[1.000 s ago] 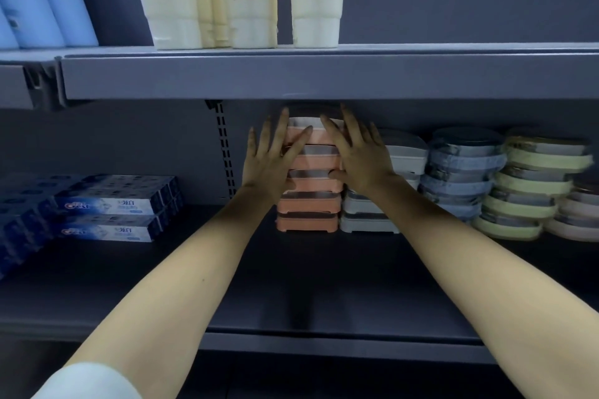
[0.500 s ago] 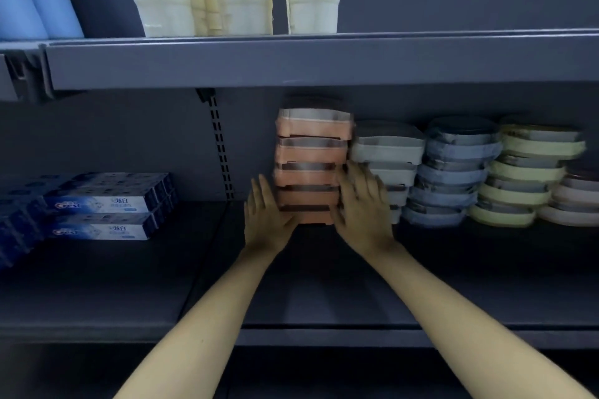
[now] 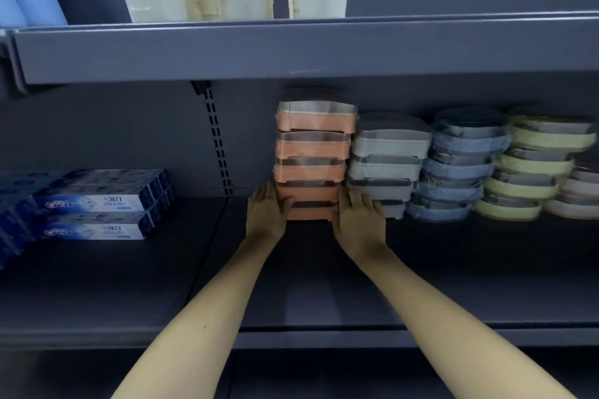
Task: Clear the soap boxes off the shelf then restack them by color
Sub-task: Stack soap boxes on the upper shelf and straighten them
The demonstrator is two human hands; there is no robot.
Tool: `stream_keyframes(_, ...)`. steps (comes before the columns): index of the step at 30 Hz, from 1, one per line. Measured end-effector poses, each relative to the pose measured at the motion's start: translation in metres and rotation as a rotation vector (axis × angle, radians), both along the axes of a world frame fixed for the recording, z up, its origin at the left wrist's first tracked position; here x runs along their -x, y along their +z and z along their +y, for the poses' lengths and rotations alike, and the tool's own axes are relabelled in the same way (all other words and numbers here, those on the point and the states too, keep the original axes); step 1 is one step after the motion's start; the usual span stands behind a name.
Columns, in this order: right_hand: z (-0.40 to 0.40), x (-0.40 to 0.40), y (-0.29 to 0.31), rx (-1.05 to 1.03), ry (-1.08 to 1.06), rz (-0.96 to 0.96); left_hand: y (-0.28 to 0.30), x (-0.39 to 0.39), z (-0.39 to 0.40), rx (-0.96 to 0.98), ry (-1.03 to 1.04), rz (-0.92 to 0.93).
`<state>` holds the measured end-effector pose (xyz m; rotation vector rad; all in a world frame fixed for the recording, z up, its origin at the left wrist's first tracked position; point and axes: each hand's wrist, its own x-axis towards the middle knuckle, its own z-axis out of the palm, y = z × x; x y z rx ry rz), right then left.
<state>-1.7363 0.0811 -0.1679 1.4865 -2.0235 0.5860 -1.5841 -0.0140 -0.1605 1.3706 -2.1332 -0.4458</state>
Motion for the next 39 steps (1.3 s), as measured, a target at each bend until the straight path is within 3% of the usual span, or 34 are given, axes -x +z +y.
stream_keyframes(14,-0.007,-0.001,-0.004,-0.007,-0.045,0.148,0.000,-0.011,0.001,0.167,0.040,-0.229)
stream_keyframes(28,-0.007,-0.003,-0.002,0.010,-0.037,0.118,0.002,-0.014,0.001,0.159,0.058,-0.221)
stream_keyframes(31,-0.001,-0.001,0.014,0.090,-0.034,0.117,0.007,-0.015,0.005,0.176,0.080,-0.112)
stream_keyframes(35,0.000,0.003,0.037,0.183,-0.016,0.148,0.029,-0.014,0.013,0.326,0.099,-0.038)
stream_keyframes(39,-0.007,0.004,0.057,0.155,0.047,0.185,0.045,-0.010,0.012,0.604,0.067,-0.145)
